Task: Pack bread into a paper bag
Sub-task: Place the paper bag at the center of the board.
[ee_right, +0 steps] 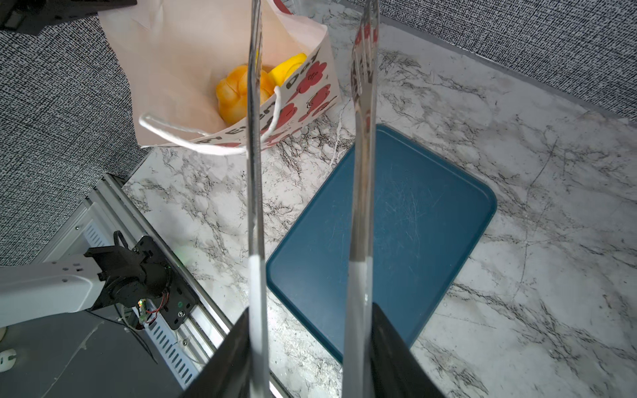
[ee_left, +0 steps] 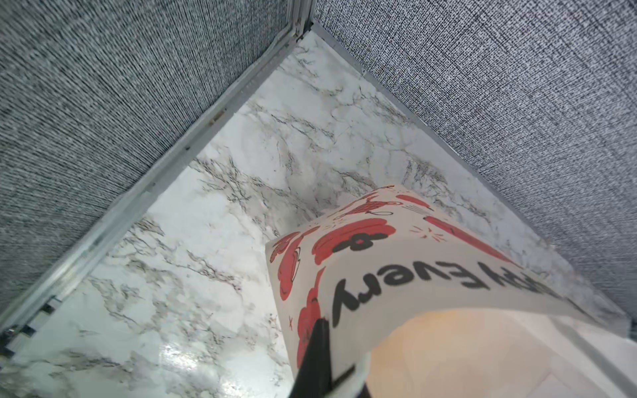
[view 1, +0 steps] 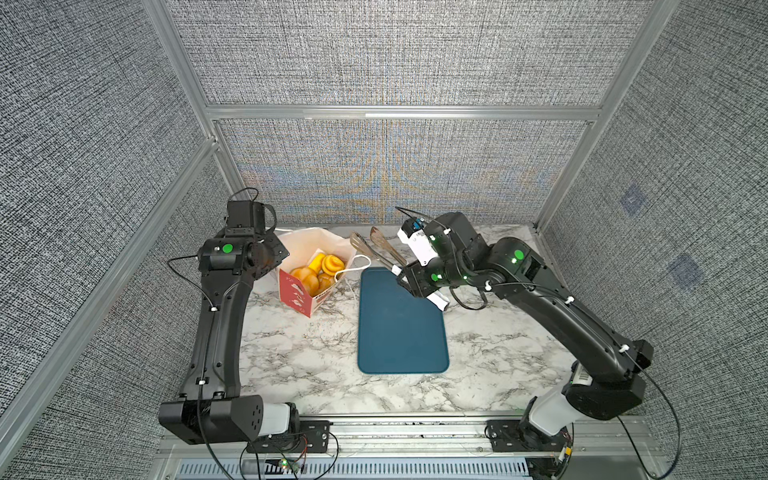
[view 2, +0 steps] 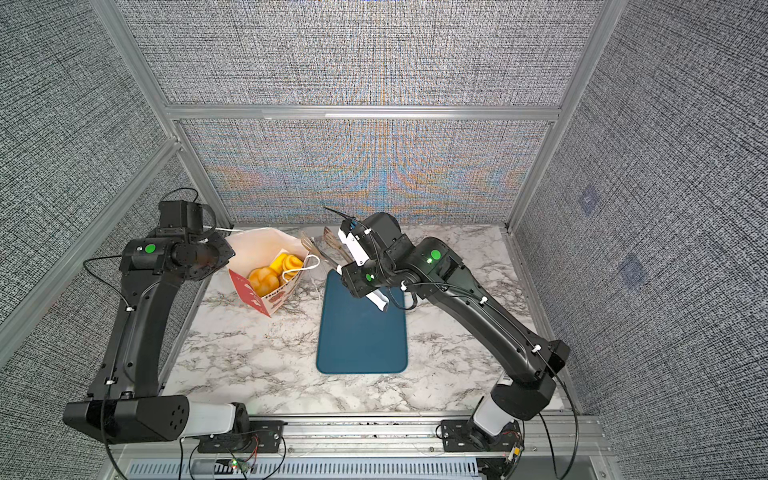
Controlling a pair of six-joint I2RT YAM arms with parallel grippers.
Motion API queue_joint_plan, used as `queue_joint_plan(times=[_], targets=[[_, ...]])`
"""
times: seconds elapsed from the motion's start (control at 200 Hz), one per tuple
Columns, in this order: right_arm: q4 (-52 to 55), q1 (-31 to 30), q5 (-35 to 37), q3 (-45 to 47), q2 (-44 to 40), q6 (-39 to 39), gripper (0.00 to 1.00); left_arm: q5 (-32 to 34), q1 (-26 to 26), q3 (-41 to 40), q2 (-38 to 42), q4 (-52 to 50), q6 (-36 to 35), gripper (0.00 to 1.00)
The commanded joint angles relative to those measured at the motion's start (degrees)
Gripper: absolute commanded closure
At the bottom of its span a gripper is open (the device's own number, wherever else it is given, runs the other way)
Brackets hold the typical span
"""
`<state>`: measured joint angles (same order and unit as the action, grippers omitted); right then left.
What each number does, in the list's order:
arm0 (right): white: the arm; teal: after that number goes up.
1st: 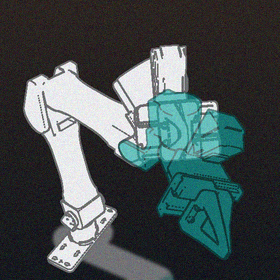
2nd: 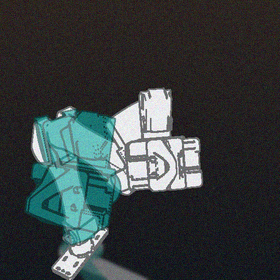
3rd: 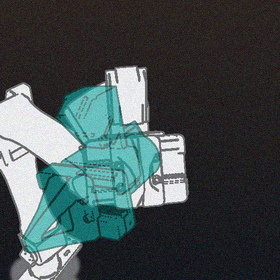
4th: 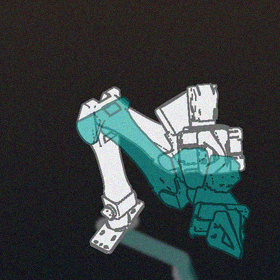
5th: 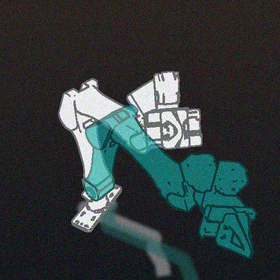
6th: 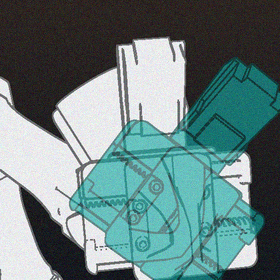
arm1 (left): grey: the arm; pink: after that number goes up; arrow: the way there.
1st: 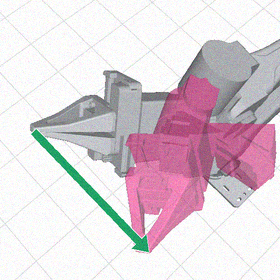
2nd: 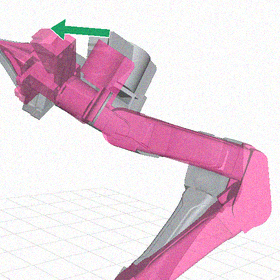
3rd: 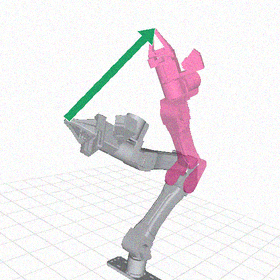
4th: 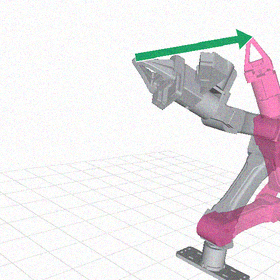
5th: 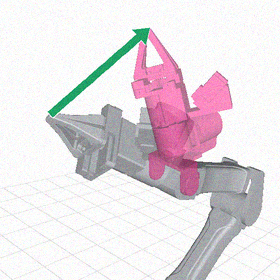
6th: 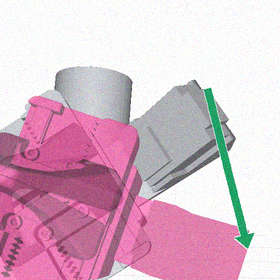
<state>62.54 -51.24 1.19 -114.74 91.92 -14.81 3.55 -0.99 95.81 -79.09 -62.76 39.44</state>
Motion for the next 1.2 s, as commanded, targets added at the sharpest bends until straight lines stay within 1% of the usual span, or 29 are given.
queue_joint_plan(times=[0.0,0.26,0.37,0.52,0.636,0.921,1.166,1.196], targets=[[-0.81,0.25,0.47,0.13,-0.32,0.75,0.50,-9.64,-2.66,-1.97,0.27,6.79,8.61,0.98],[-1.69,0.61,0.56,0.61,-0.40,0.72,0.50,-16.75,-7.33,-6.26,-1.21,12.11,16.97,0.98],[-2.27,0.78,0.57,0.88,-0.35,0.75,0.50,-19.49,-8.10,-7.47,-2.84,14.89,19.10,0.98],[-3.11,0.97,1.32,1.01,-0.50,0.59,0.50,-22.39,-8.84,-7.39,-5.32,15.79,20.47,0.98],[-4.19,1.15,2.69,0.84,-1.08,0.39,0.50,-23.10,-9.10,-6.84,-6.72,16.45,20.40,0.98],[-4.46,1.94,4.78,-3.25,-0.94,0.73,0.49,-24.24,-9.62,-6.91,-8.52,17.34,21.62,0.98],[-5.13,2.29,4.94,-1.38,-2.30,0.75,0.49,-25.62,-10.08,-6.91,-9.65,18.38,21.91,0.98],[-5.30,2.29,4.96,-0.92,-2.51,0.75,0.49,-25.89,-10.08,-6.65,-9.87,18.38,21.78,0.89]])
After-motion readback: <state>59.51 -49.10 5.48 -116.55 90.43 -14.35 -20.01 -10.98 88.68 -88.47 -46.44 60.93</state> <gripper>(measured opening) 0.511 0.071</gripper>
